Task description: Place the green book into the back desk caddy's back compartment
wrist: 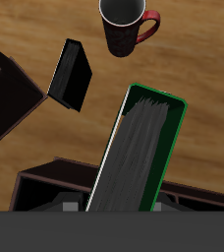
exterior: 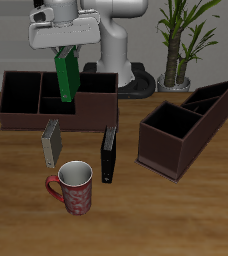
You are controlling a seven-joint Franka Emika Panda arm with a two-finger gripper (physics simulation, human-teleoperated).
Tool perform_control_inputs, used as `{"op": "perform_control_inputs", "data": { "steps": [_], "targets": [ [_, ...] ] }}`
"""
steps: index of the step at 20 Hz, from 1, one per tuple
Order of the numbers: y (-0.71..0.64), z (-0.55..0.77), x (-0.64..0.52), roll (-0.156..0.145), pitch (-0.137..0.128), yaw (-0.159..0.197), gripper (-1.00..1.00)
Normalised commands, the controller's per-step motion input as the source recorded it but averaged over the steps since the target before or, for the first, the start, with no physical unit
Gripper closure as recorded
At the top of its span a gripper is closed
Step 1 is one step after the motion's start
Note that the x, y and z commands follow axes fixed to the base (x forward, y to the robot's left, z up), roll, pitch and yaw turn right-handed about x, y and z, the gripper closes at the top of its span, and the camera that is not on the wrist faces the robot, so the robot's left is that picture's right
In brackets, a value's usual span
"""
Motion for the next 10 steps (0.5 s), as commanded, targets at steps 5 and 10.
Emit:
{"op": "perform_control_inputs", "data": {
  "steps": [5, 10],
  "targets": [
    [-0.26, -0.09, -0.10, 0.010, -0.012, 0.047, 1.00],
    [-0.30, -0.10, -0.07, -0.062, -0.015, -0.025, 1.00]
  ]
}}
